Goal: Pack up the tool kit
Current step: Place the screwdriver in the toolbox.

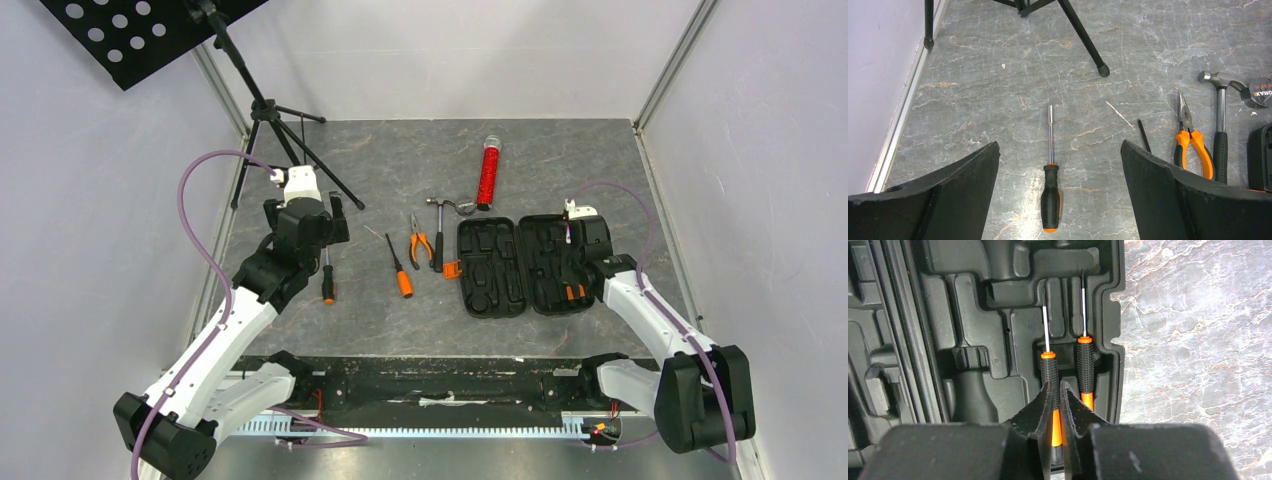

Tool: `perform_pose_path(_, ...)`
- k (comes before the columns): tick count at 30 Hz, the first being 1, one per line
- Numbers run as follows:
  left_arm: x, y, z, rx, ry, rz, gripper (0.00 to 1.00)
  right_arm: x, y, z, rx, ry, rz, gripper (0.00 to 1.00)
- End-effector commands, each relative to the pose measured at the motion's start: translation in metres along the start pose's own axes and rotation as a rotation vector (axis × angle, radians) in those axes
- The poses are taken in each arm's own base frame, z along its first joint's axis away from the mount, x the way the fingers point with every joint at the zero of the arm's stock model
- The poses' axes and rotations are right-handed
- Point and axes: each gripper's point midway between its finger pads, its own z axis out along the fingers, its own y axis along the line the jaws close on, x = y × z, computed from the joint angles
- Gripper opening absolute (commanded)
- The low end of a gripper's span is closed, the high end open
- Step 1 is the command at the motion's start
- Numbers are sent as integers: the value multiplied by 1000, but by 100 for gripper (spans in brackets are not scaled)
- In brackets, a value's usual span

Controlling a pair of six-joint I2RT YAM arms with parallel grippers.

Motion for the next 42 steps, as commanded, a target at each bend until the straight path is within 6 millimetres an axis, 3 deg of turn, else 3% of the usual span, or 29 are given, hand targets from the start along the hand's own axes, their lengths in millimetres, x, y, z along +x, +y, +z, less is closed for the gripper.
perform_pose_path(1,-10,3,1,-13,-44,10,96,1,5,0,-40,20,28,10)
perform_pose_path(12,-10,5,1,-21,-46,13,96,28,4,8,-59,129,59,4)
perform_pose_path(18,-10,6,1,-27,-48,16,96,64,6,14,-77,254,102,0)
perform_pose_path(27,-11,9,1,-39,-54,20,96,112,-4,15,-88,358,351,0)
perform_pose_path(33,-13,11,-1,-42,-61,19,96,117,0,17,-104,368,444,0)
perform_pose_path(36,-14,11,-2,-41,-66,16,96,97,-2,19,-123,308,425,0)
perform_pose_path(42,-14,10,-2,-35,-66,13,96,-2,-18,-1,-145,117,360,0)
